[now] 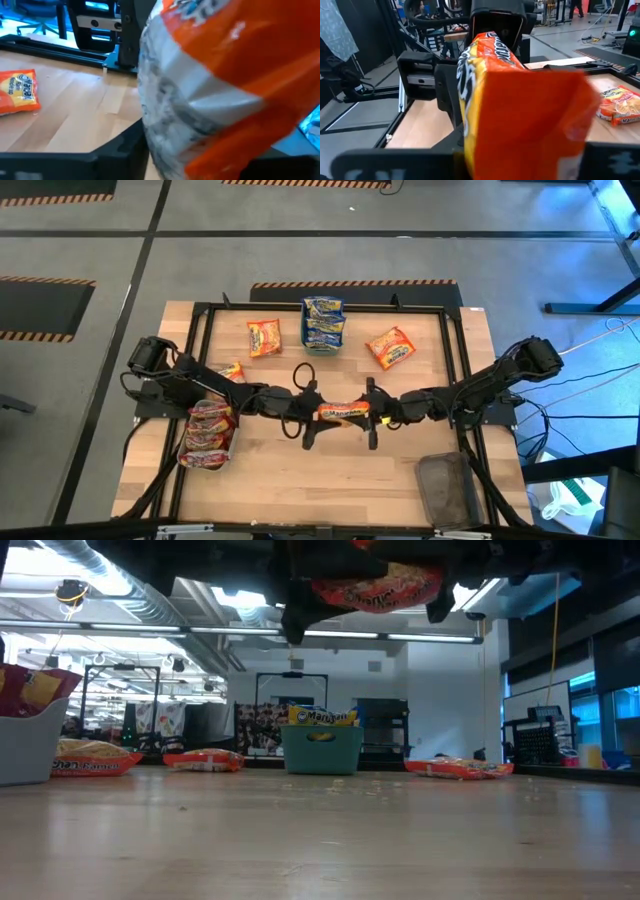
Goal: Sort Maruchan noodles
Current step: Put the orange noodle pack into the black bin
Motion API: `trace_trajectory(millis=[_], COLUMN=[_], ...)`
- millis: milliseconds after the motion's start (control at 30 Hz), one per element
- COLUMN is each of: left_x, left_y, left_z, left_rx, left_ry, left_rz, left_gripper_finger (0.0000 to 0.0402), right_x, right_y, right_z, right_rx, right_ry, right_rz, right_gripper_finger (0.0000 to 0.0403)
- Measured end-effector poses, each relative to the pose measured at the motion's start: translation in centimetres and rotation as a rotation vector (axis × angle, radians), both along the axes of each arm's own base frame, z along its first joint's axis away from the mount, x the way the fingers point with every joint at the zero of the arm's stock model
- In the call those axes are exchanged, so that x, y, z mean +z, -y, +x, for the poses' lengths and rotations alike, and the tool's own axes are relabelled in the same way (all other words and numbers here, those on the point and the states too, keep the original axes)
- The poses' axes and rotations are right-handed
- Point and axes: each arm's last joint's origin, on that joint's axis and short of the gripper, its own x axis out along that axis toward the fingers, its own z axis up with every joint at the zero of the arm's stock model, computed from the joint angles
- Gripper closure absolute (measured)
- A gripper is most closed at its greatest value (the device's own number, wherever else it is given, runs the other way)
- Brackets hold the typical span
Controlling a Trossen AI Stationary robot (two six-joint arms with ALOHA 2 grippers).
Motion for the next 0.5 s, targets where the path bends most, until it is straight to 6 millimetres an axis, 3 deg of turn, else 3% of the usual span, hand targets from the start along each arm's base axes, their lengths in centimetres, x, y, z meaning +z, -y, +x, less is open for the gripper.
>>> trace_trajectory(millis=[200,500], left_x=[0.0,-0.5], left_y=[0.1,0.1], left_z=[0.0,-0.1], left_rx=[-0.008,-0.004], left_ry=[0.005,-0.051], left_rz=[0.036,0.052], left_gripper_finger=[0.0291,0.0306], right_x=[0.2,1.4], right_y=[0.0,0.3], right_z=[0.1,-1.4], right_rx=[0.008,0.054], right_ry=[0.007,-0.056], right_rz=[0.005,-0.008], right_gripper_finger=[0.0277,0.0136])
